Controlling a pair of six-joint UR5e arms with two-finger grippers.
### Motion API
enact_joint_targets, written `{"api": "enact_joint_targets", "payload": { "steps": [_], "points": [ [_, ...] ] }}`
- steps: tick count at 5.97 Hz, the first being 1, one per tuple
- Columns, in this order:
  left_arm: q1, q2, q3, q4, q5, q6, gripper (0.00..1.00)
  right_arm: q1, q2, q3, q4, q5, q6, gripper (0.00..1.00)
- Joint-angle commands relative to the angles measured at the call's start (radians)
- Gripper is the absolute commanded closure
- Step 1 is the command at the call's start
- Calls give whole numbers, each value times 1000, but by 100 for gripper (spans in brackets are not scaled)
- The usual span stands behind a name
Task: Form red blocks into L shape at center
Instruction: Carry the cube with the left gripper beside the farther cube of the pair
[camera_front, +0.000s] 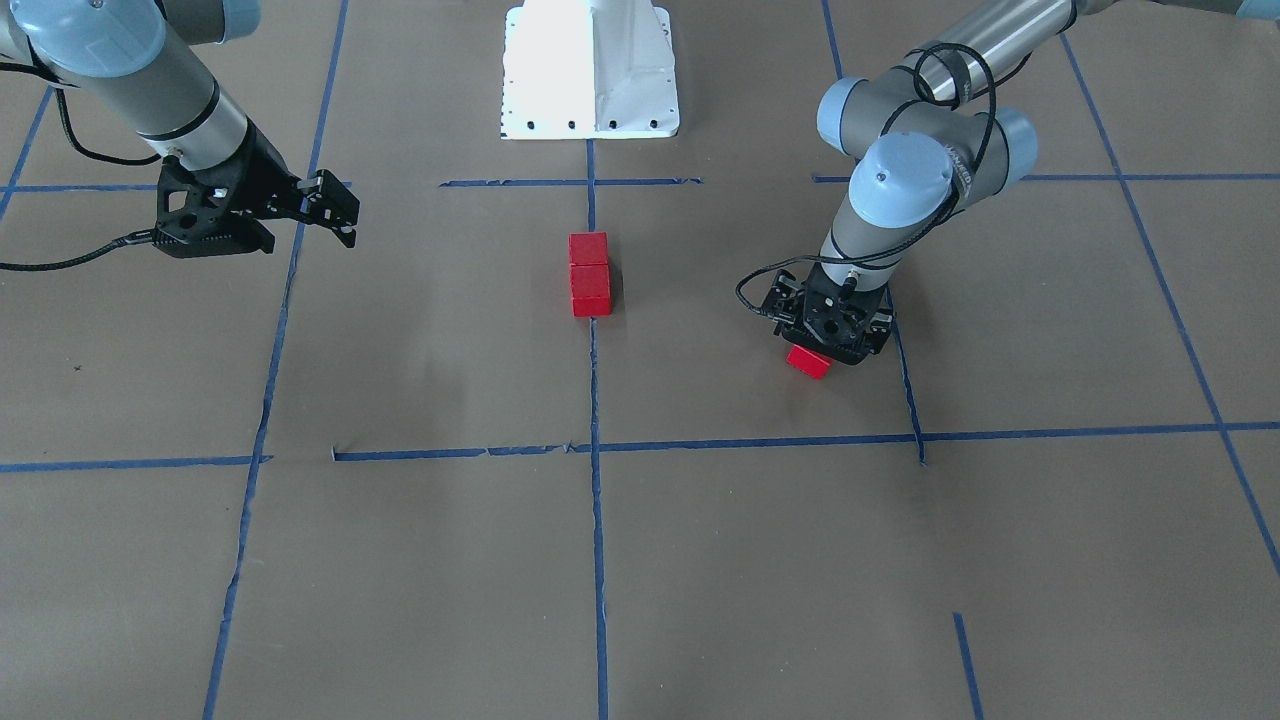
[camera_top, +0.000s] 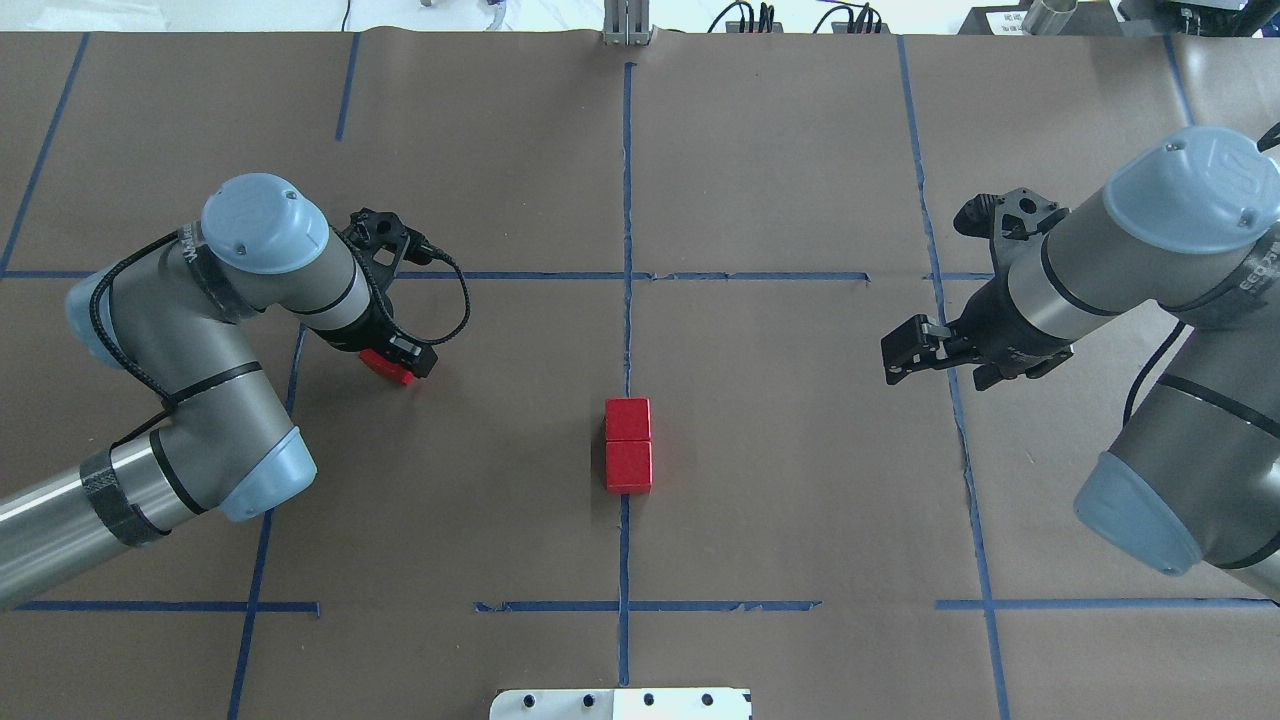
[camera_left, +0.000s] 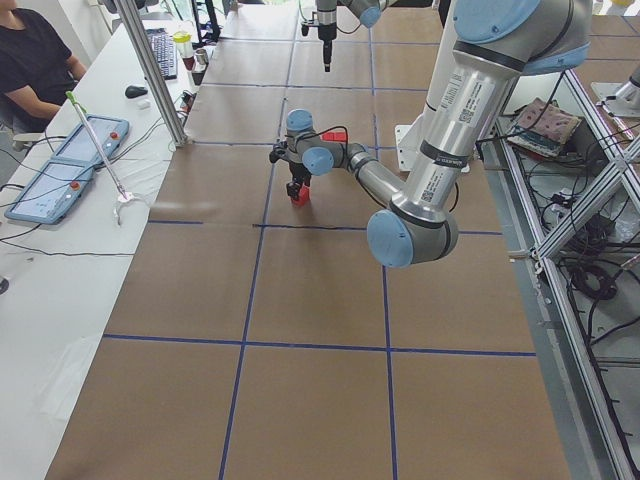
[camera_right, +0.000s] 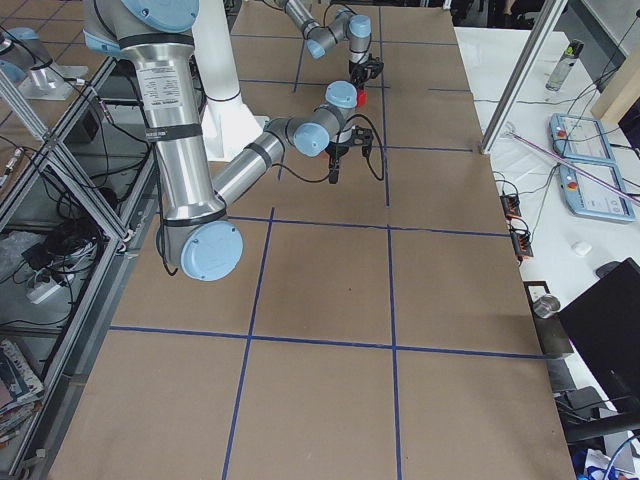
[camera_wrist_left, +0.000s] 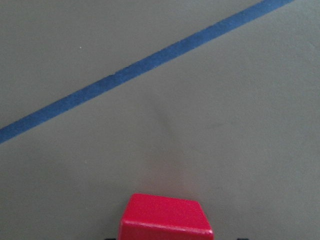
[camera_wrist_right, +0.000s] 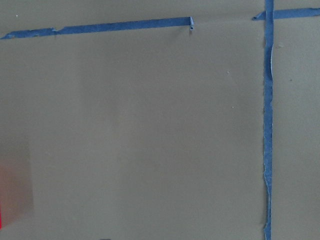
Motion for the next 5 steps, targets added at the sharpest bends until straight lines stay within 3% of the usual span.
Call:
{"api": "enact_joint_targets", "payload": {
  "steps": [1,2,4,5],
  "points": [
    [0,-15,-9,-1,-8,-10,100,0,5,-1,0,0,1,0],
    [-11,-43,-51,14,-25,-102,100,0,9,2,0,2,3,0],
    [5,-84,-103,43,3,-620,100,2,9,4,0,2,3,0],
    [78,-110,-161,159,94,-822,100,2,9,5,0,2,3,0]
  ]
}}
